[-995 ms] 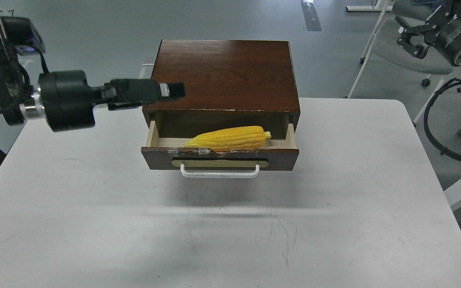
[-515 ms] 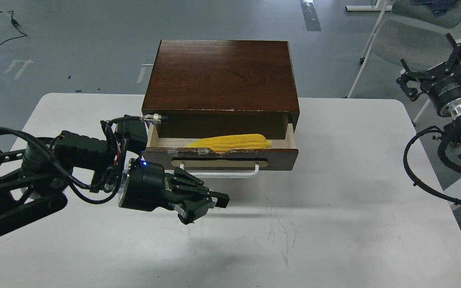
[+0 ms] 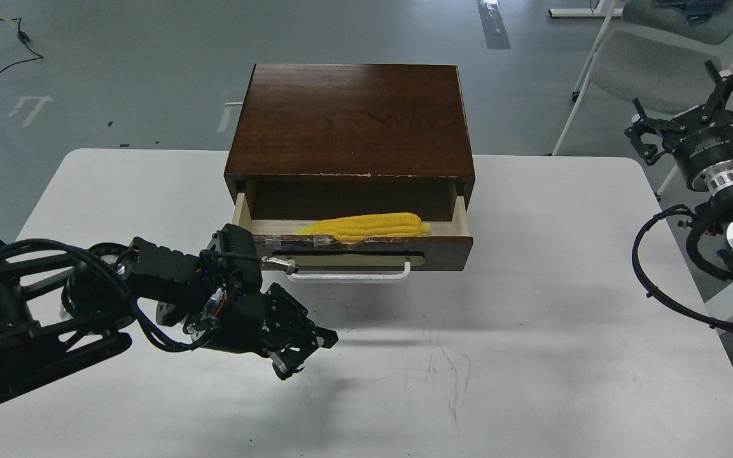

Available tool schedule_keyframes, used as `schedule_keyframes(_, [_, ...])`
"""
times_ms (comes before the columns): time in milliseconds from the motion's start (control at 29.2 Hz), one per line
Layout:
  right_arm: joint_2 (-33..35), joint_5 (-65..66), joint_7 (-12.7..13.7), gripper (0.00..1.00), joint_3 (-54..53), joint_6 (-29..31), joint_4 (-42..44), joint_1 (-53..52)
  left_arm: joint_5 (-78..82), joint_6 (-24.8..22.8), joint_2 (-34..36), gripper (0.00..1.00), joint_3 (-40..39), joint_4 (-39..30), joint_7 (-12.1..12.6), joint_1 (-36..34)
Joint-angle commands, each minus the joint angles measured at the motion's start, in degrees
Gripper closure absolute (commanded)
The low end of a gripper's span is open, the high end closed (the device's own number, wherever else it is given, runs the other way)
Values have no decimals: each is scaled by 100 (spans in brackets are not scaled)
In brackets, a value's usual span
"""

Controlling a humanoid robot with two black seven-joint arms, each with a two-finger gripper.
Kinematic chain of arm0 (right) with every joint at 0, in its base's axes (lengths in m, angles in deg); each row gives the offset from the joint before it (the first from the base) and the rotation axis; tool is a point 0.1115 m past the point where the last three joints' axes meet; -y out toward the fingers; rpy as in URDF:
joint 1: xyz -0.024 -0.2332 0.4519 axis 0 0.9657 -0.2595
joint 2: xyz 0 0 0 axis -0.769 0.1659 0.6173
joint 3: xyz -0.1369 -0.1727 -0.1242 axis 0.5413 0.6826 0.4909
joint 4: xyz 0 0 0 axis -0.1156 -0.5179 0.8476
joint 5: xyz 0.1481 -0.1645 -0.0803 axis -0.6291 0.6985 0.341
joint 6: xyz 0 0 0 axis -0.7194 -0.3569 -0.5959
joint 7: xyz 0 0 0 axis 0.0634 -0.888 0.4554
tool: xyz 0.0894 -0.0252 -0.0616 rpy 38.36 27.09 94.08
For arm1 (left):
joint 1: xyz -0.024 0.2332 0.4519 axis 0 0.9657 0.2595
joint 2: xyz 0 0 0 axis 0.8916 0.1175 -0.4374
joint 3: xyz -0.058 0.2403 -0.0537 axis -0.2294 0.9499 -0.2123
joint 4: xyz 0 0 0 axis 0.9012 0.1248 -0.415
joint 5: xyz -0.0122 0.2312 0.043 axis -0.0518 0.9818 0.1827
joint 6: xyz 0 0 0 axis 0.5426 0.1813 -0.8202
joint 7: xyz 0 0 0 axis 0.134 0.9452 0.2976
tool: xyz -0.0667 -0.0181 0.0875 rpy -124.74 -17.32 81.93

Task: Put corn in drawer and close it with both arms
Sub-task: 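Bring the left gripper down to the drawer front near the handle, then push the drawer front with the left gripper into the box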

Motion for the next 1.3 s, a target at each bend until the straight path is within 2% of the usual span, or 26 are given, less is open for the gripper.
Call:
schedule_keyframes(0, [37,2,11,0,10,0,3,47,1,0,86,100,-170,0,3,-28])
schedule_keyframes(515, [28,20,20,0,10,0,3,20,19,0,94,100,-276,105,21,-336])
schedule_keyframes(720, [37,28,20,0,10,0,3,29,36,0,59,100,-276,333,257,-406])
schedule_keyframes(1269, [37,37,20,0,10,0,3,3,388,0,-143,100,-250,711,311,-529])
